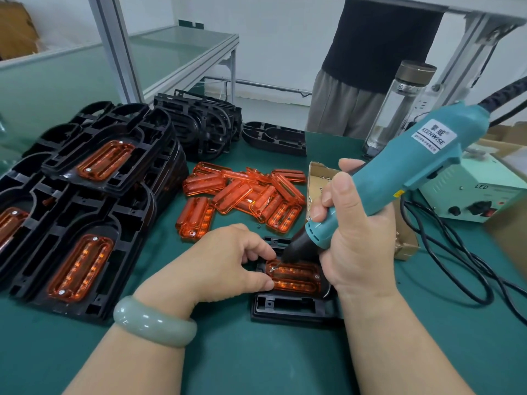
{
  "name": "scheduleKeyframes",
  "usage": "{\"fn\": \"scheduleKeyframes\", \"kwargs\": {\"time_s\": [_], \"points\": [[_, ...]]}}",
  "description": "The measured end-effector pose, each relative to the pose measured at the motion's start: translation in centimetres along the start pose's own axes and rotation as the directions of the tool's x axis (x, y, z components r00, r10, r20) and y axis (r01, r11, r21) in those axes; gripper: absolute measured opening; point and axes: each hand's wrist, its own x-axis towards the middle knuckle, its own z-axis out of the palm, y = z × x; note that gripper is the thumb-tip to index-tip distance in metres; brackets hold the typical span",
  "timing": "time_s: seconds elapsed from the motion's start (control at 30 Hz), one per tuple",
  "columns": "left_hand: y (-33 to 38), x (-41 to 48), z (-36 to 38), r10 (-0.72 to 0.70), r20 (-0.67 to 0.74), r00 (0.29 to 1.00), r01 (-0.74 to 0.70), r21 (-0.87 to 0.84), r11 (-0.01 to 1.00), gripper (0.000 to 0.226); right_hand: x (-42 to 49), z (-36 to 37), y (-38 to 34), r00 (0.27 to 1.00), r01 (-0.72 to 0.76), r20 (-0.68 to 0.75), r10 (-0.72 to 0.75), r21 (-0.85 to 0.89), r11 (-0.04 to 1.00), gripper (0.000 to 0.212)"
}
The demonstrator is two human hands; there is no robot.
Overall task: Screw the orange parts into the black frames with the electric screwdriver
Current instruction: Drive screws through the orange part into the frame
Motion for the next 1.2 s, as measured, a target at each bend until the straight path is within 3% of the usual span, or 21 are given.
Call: {"fn": "scheduleKeyframes", "kwargs": {"time_s": [0.23, 0.47, 0.73, 1.03, 1.2], "points": [[0.0, 0.0, 0.0, 0.008, -0.006, 1.0, -0.008, 0.011, 1.0, 0.036, 0.2, 0.7, -0.1, 0.991, -0.006, 0.137, 0.013, -0.05, 0.999, 0.023], [0.1, 0.0, 0.0, 0.016, 0.0, 1.0, -0.016, 0.026, 1.0, 0.032, 0.6, 0.9, 0.1, 0.982, -0.024, 0.185, 0.032, -0.049, 0.999, 0.03], [0.4, -0.1, -0.2, 0.008, -0.006, 1.0, -0.007, 0.035, 0.999, 0.036, 0.6, 1.6, 0.5, 0.912, 0.004, 0.409, 0.016, -0.048, 0.999, 0.04], [0.6, 0.0, 0.0, -0.032, -0.003, 0.999, 0.032, 0.032, 0.999, 0.031, 0.5, 1.5, 0.4, 0.939, -0.047, 0.34, 0.051, -0.02, 0.999, 0.048], [0.7, 0.0, 0.0, -0.029, -0.012, 1.0, 0.029, 0.065, 0.997, 0.033, 0.6, 1.3, 0.6, 0.95, -0.038, 0.311, 0.041, -0.018, 0.999, 0.025]]}}
